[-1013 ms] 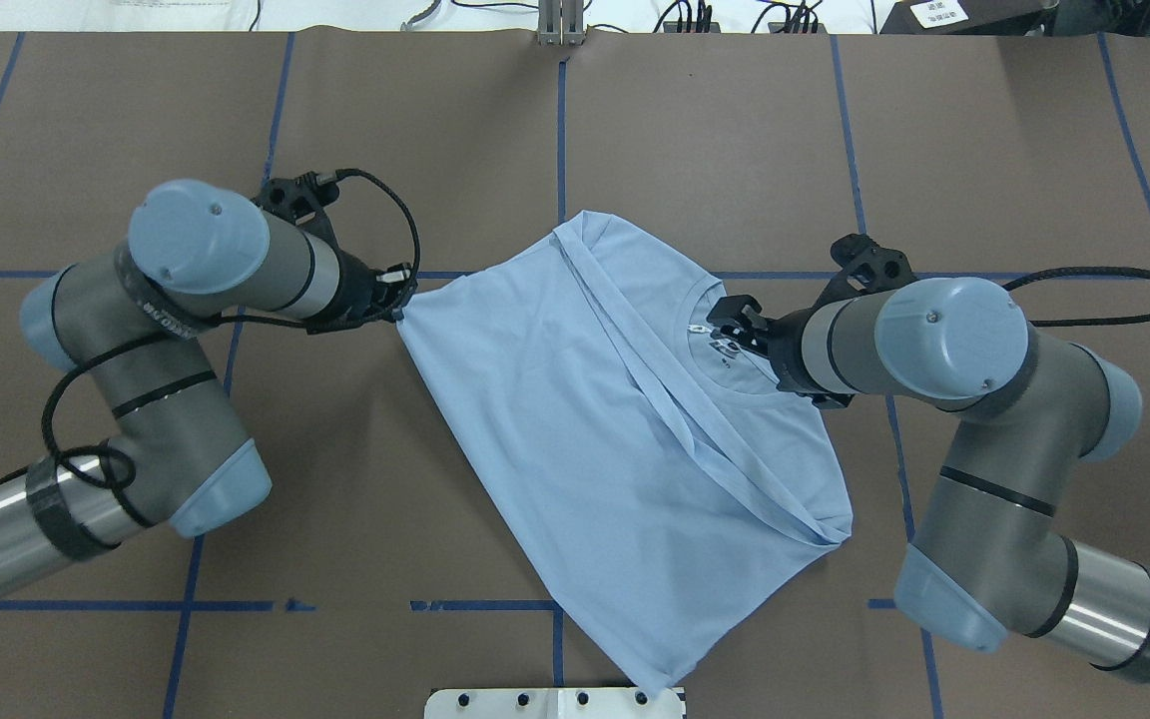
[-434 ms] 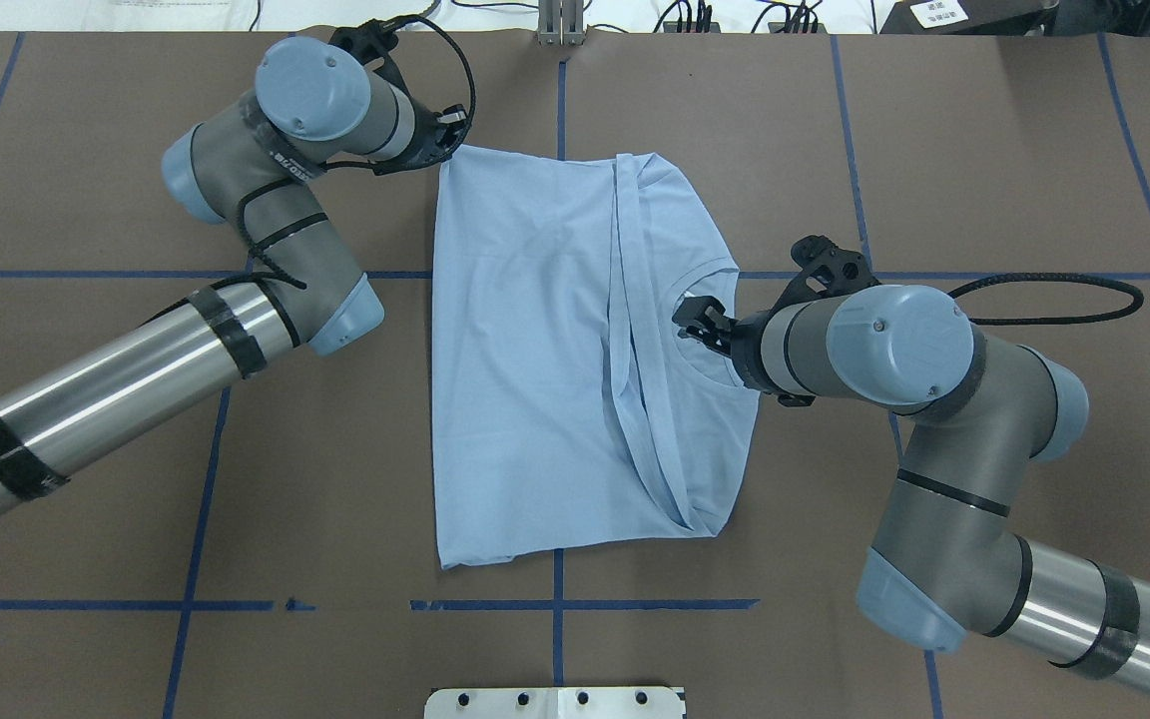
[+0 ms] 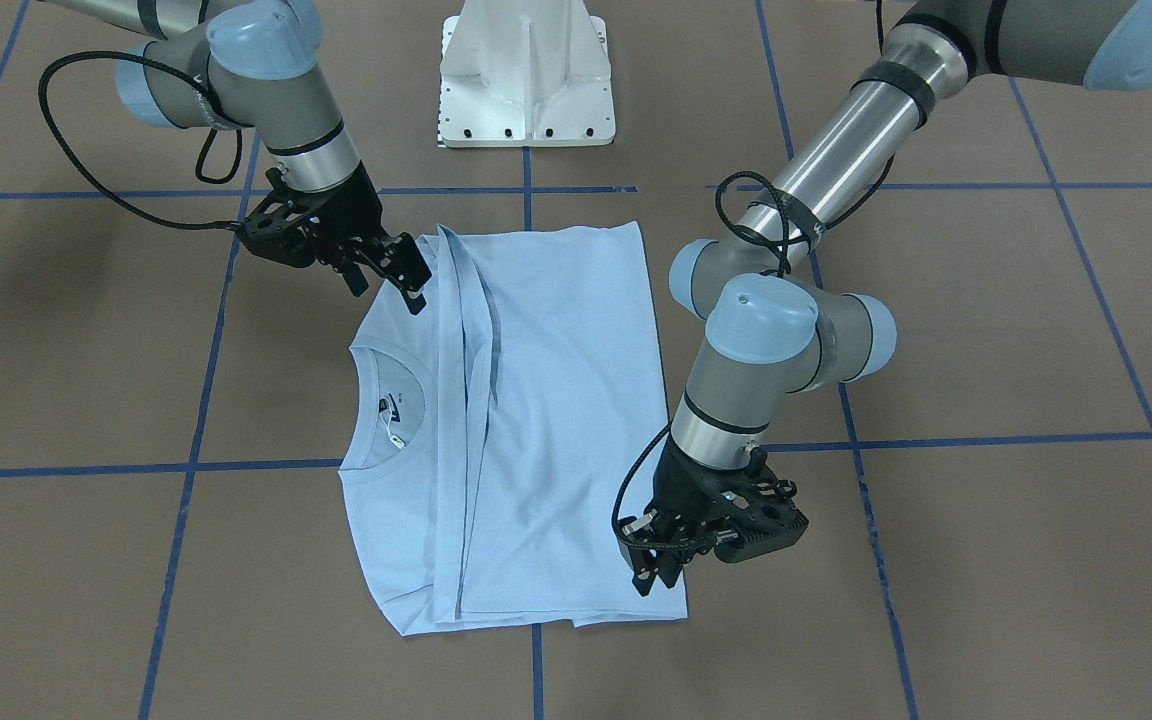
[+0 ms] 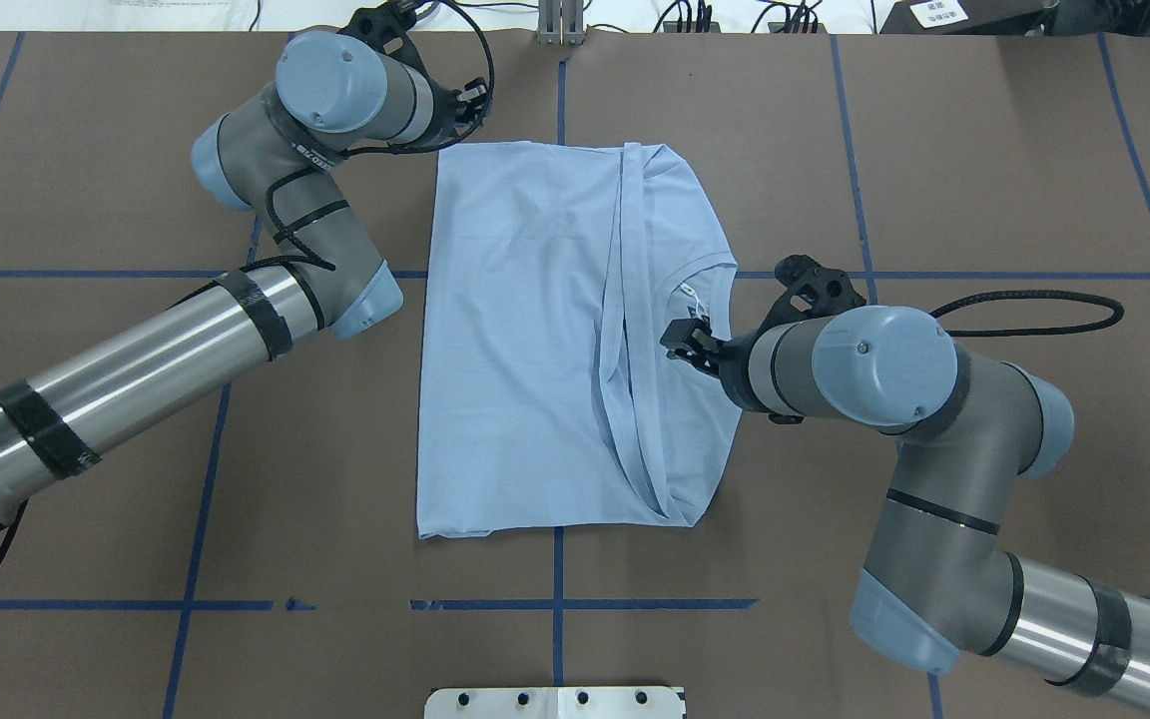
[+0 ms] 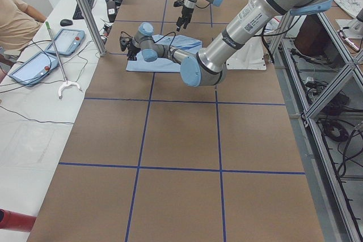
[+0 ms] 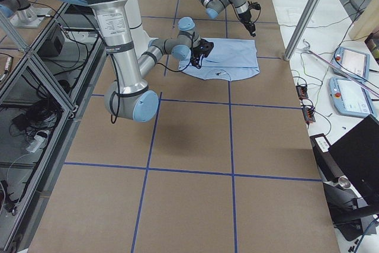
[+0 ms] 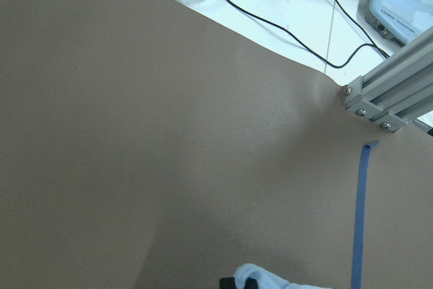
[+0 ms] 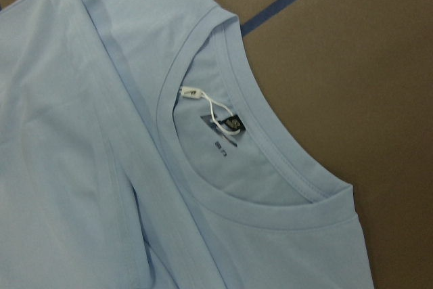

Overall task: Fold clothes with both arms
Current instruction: 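Fold the shirt side over with the left gripper while the right gripper holds the collar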

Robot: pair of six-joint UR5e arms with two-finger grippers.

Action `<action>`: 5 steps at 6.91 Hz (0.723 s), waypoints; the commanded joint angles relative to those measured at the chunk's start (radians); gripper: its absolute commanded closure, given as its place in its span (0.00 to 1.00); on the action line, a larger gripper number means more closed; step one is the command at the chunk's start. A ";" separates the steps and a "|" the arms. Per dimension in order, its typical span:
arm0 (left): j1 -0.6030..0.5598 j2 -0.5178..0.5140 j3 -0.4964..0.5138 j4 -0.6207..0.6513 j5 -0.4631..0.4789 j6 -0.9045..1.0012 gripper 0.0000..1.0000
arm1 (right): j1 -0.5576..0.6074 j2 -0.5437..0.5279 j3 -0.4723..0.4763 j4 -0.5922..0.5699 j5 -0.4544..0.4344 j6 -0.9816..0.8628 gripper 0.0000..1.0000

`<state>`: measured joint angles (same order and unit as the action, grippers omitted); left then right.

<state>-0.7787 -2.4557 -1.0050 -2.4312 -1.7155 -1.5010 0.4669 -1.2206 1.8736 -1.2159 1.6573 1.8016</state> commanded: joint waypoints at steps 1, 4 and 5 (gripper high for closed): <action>0.010 0.204 -0.314 -0.018 -0.112 -0.028 0.34 | -0.107 0.000 0.002 -0.011 -0.019 -0.181 0.00; 0.025 0.219 -0.337 -0.020 -0.118 -0.091 0.34 | -0.189 0.019 0.008 -0.084 -0.057 -0.554 0.29; 0.027 0.224 -0.337 -0.020 -0.119 -0.093 0.34 | -0.204 0.042 0.009 -0.132 -0.068 -0.571 0.47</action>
<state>-0.7536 -2.2375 -1.3402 -2.4510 -1.8329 -1.5905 0.2831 -1.2015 1.8800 -1.2921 1.6021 1.2881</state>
